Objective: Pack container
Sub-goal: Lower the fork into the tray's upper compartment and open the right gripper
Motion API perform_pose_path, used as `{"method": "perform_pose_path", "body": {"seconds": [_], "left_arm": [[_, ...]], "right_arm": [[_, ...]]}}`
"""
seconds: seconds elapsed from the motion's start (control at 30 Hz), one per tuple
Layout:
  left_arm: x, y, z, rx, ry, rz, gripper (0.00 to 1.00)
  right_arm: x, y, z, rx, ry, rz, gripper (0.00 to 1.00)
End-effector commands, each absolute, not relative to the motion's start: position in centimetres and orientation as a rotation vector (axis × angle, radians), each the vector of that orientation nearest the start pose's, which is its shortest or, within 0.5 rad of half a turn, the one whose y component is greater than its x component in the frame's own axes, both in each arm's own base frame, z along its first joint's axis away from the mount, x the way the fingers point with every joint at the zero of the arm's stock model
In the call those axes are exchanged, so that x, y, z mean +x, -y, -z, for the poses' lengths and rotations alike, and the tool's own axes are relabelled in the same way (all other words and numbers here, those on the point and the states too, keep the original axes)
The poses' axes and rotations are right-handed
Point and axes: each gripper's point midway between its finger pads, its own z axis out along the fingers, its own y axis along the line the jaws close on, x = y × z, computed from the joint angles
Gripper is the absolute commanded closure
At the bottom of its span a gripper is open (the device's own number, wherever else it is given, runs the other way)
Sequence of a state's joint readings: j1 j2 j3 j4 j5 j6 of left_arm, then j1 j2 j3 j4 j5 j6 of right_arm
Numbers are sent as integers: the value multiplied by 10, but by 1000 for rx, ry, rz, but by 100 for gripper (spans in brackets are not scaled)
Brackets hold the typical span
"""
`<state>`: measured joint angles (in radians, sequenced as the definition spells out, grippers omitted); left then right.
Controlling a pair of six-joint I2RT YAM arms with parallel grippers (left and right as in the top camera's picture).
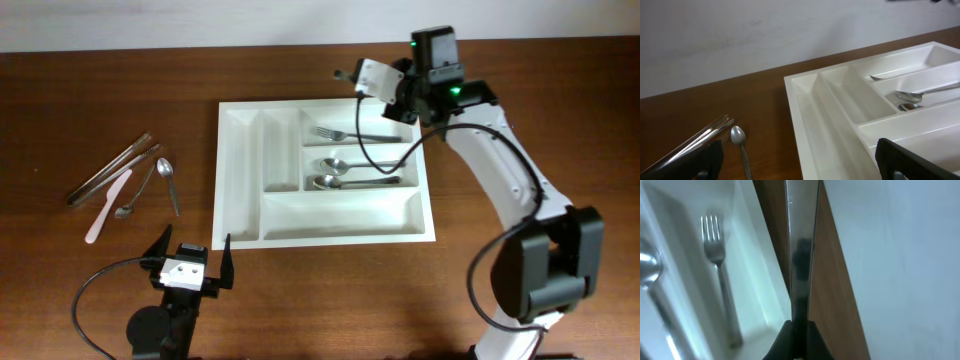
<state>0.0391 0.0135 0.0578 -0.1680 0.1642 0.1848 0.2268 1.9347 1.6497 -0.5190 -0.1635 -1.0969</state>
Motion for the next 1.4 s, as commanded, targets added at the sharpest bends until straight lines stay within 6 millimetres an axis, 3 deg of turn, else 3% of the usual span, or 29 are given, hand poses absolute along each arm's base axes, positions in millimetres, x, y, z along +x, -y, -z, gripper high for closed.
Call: {"method": "perform_pose_path", "body": {"seconds": [0.0,0.13,0.27,0.8,0.83,0.87,0.97,1.0,1.1,1.13,1.23,1.37], "left_arm": [[241,17,-157,230,-1674,-25,1],[241,17,-157,230,-1673,-25,1],[241,17,-157,230,-1674,-25,1],[241,17,-157,230,-1674,-25,1],[241,17,-157,230,-1674,-25,1],[241,17,-157,230,-1674,-25,1],[241,17,-157,230,-1674,-25,1],[241,17,-157,230,-1674,-25,1],[241,17,-157,230,-1674,-25,1],[241,17,-157,230,-1674,-25,1],[241,17,-157,230,-1674,-25,1],[241,17,-157,230,-1674,-25,1]], "right_arm": [[522,-160,-143,-1576,-1822,198,96],[523,-162,-107,-1600,-1876,159,96],[523,-165,-84,-1601,-1918,123,96],[526,-173,-85,-1570,-1900,70,96],[525,-174,-85,-1571,-1898,64,88],[525,-175,-86,-1567,-1899,56,67],[526,-175,-86,-1544,-1913,48,46],[526,-175,-86,-1542,-1914,47,32],[527,-178,-88,-1491,-1943,29,6],[527,-178,-89,-1475,-1952,28,1],[537,-170,-106,-1350,-2003,71,1],[560,-133,-152,-975,-2106,226,1]]}}
